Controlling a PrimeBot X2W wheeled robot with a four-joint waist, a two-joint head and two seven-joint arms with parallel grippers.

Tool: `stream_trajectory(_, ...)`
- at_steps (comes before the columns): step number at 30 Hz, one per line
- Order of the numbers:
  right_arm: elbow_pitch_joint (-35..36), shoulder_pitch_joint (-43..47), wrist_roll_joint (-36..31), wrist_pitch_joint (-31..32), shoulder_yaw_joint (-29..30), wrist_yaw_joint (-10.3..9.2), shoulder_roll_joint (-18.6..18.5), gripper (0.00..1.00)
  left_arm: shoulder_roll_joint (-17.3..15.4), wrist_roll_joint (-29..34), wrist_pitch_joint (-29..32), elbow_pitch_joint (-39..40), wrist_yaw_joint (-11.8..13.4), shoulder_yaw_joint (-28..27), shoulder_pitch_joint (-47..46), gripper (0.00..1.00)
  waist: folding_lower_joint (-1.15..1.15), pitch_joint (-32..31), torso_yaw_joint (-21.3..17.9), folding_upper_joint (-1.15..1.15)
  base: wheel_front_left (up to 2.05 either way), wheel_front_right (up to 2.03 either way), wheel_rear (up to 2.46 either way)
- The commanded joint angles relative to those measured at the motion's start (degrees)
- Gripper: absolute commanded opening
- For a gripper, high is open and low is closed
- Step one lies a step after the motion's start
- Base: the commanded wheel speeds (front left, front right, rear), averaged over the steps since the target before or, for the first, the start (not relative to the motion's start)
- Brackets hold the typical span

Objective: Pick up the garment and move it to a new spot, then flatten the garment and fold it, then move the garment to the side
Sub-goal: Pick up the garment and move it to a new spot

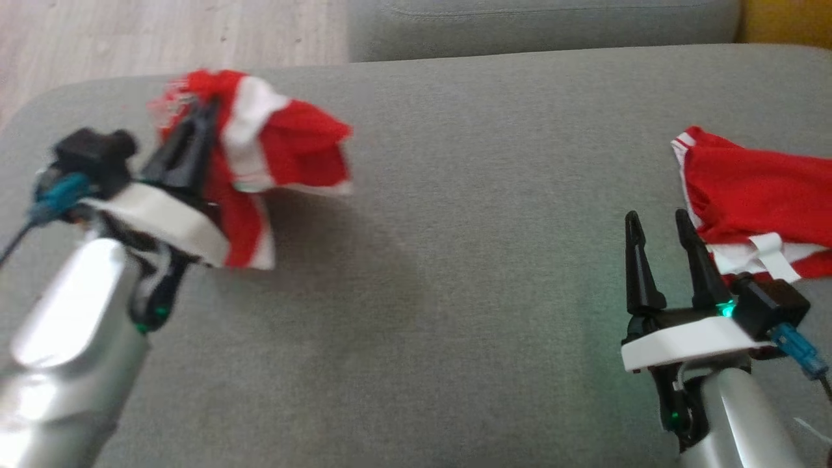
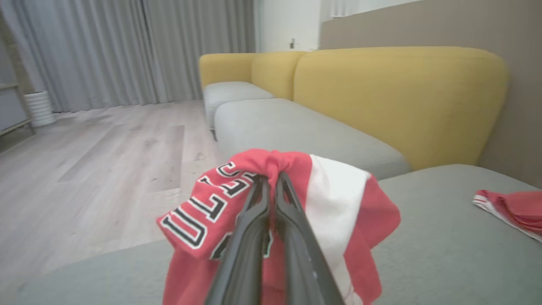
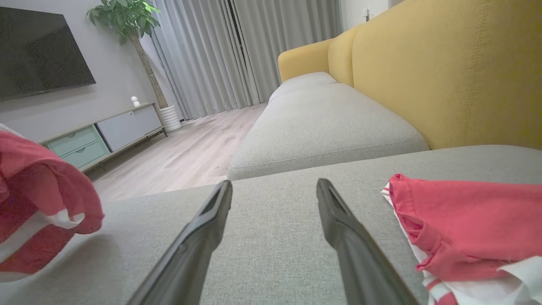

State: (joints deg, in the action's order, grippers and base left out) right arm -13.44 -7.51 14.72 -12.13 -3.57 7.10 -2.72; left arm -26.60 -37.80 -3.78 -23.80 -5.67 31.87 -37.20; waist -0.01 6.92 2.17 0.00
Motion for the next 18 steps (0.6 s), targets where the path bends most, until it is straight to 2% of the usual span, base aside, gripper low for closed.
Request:
stream_trajectory(1, 1.3, -1.4, 0.7, -1.0, -1.9, 0.39, -0.2, 1.00, -1.2, 1.1, 2.4, 4.4, 1.1, -0.6, -3.6, 0.00, 0.01, 0.1, -1.5, 0.00, 0.00, 0.00, 0.00)
stream_trajectory(4, 1.0, -1.7, 1.2, -1.3, -2.4, 0.39, -0.2, 1.00, -0.3, 1.3, 4.8, 6.6, 1.9, 0.7, -3.7, 0.00, 0.01, 0.5, -2.6, 0.00, 0.00, 0.00, 0.00)
stream_trajectory(9, 0.4, -3.2, 2.6, -2.0, -4.1, 0.39, -0.2, 1.00, 1.4, 3.1, 9.3, 8.4, 3.6, 3.7, -5.3, 0.00, 0.01, 2.6, -6.6, 0.00, 0.00, 0.00, 0.00)
stream_trajectory(12, 0.1, -4.2, 3.5, -2.4, -4.9, 0.39, -0.2, 1.00, 4.2, 3.7, 10.4, 7.4, 4.2, 5.2, -6.9, 0.00, 0.01, 4.0, -8.9, 0.00, 0.00, 0.00, 0.00)
stream_trajectory(18, -0.9, -6.6, 4.9, -2.8, -6.9, 0.39, -0.2, 1.00, 9.1, 4.8, 9.5, 1.5, 3.9, 7.1, -11.4, 0.00, 0.01, 6.1, -13.4, 0.00, 0.00, 0.00, 0.00)
